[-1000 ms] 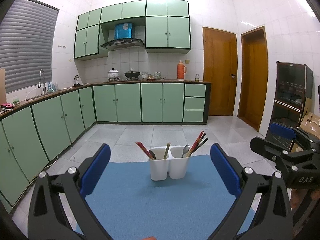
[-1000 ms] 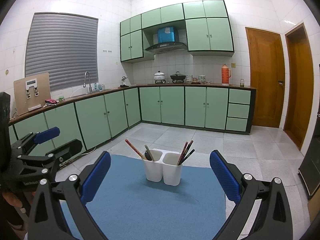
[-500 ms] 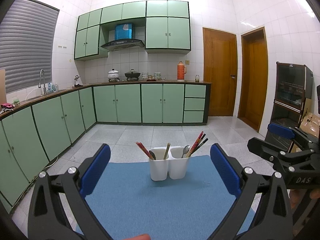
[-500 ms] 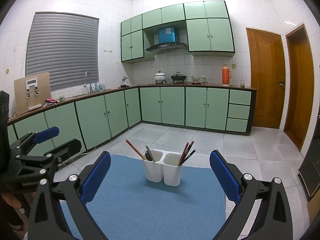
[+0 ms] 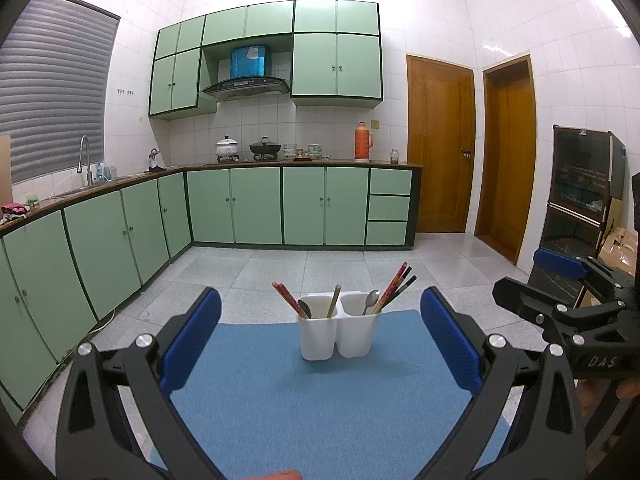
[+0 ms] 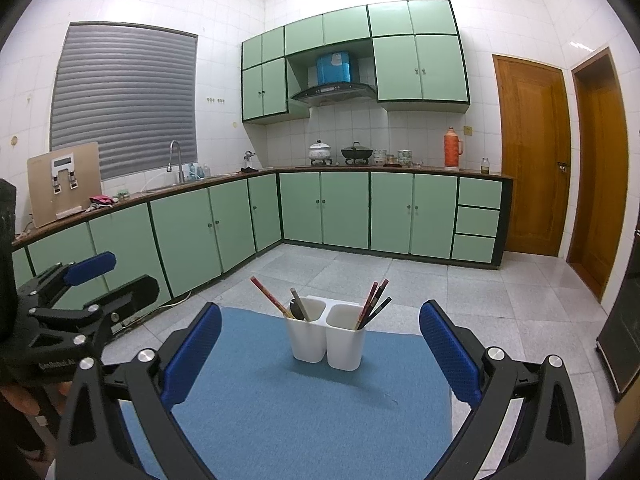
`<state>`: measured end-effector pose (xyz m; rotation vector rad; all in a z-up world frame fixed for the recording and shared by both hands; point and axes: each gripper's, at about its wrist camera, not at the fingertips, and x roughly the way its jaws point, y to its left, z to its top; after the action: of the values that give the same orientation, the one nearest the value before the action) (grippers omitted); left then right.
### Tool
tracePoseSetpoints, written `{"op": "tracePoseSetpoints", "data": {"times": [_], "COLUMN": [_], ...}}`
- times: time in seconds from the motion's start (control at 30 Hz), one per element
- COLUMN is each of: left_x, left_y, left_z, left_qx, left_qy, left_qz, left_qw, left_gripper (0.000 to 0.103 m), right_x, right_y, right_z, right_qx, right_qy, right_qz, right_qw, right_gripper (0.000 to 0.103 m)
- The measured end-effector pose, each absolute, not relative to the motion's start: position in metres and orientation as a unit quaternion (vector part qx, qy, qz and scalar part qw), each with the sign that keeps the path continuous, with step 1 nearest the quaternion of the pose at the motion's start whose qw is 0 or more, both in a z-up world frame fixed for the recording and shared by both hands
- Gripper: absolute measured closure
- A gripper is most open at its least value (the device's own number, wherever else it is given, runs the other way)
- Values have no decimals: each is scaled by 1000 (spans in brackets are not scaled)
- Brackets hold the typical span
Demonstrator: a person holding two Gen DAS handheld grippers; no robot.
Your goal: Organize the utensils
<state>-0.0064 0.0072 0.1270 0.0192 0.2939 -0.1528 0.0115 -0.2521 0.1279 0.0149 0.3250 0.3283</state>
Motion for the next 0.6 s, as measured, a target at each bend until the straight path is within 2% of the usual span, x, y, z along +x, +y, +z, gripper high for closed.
{"op": "tracePoseSetpoints", "data": {"times": [0.6], "left_x": [-4], "left_y": [6], "left_z": [122], "left_qx": [7], "left_qy": [150], "left_qz": [-78], "left_qw": [986], "left_gripper": [6], "right_x": [11], "right_y": [-252], "right_z": [121], "right_qx": [1], "right_qy": [164], "right_qz": [157], "right_qw": [974], "right_gripper": [6]}}
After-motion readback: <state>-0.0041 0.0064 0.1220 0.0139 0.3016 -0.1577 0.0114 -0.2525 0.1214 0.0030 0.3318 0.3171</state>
